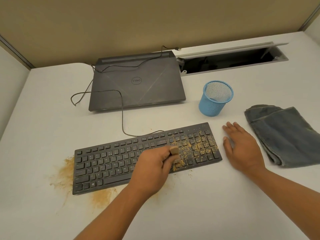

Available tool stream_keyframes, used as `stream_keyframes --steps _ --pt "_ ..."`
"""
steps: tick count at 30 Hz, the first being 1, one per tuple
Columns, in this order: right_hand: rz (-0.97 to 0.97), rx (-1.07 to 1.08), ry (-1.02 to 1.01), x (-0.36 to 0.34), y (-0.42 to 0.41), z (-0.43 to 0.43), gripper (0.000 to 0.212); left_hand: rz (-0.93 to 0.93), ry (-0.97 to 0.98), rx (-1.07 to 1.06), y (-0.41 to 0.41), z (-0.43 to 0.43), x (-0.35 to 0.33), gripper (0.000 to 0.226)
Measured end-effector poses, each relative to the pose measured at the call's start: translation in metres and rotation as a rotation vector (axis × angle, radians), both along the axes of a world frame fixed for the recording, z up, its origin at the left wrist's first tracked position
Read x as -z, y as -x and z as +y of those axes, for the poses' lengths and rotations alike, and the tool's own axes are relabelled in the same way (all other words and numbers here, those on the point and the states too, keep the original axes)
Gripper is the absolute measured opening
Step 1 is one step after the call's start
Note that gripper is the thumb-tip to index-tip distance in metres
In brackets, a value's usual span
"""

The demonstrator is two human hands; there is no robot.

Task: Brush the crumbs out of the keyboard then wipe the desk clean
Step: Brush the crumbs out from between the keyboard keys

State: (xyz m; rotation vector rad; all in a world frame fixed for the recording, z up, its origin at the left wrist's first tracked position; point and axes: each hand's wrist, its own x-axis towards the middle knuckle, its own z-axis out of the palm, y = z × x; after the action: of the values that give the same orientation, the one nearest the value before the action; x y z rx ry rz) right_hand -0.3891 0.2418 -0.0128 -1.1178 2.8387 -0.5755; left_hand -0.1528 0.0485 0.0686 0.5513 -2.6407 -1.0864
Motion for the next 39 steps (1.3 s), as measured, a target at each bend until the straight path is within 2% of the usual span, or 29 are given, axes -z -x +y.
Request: stream_keyframes --steps 2,6,11,16,21,23,25,28,30,33,35,39 --pt "0.004 0.005 0.002 0.000 0.000 0.000 0.053 0.007 0.042 0.010 -0.005 0.002 -0.001 0.013" --pt "0.003 -0.001 -0.007 0.000 0.000 0.000 0.058 0.071 0.050 -0.106 -0.009 -0.001 -0.005 0.015" --pt "-0.001 -0.004 0.002 0.001 0.000 0.000 0.056 0.025 0.073 -0.126 -0.015 0.009 0.002 0.020" --pt "-0.003 -0.003 0.013 0.001 0.000 0.000 0.053 0.105 0.065 -0.189 -0.019 0.011 0.000 0.019" --pt "-0.015 -0.014 0.011 0.003 0.000 0.002 0.053 0.057 0.055 -0.128 -0.020 0.020 0.002 0.027" --pt "-0.080 0.004 0.018 -0.001 0.001 0.001 0.052 0.062 0.065 -0.131 -0.022 0.022 0.001 0.026" --pt "-0.203 0.071 0.120 -0.014 -0.004 -0.002 0.046 0.094 0.047 -0.155 -0.025 0.023 0.000 0.022" --pt "-0.239 0.137 0.371 -0.059 -0.040 -0.008 0.028 0.218 0.012 -0.228 -0.027 0.028 -0.003 0.018" --pt "-0.372 0.022 0.429 -0.088 -0.083 -0.011 0.030 0.253 0.016 -0.292 -0.025 0.037 -0.004 0.018" --pt "-0.504 -0.224 0.324 -0.111 -0.137 -0.021 0.045 0.303 -0.009 -0.321 -0.020 0.051 -0.006 0.020" --pt "-0.556 -0.261 0.298 -0.112 -0.149 -0.031 0.046 0.337 -0.047 -0.325 -0.017 0.060 -0.007 0.019" --pt "-0.501 -0.222 0.353 -0.107 -0.148 -0.040 0.019 0.345 -0.147 -0.355 -0.013 0.067 -0.011 0.015"
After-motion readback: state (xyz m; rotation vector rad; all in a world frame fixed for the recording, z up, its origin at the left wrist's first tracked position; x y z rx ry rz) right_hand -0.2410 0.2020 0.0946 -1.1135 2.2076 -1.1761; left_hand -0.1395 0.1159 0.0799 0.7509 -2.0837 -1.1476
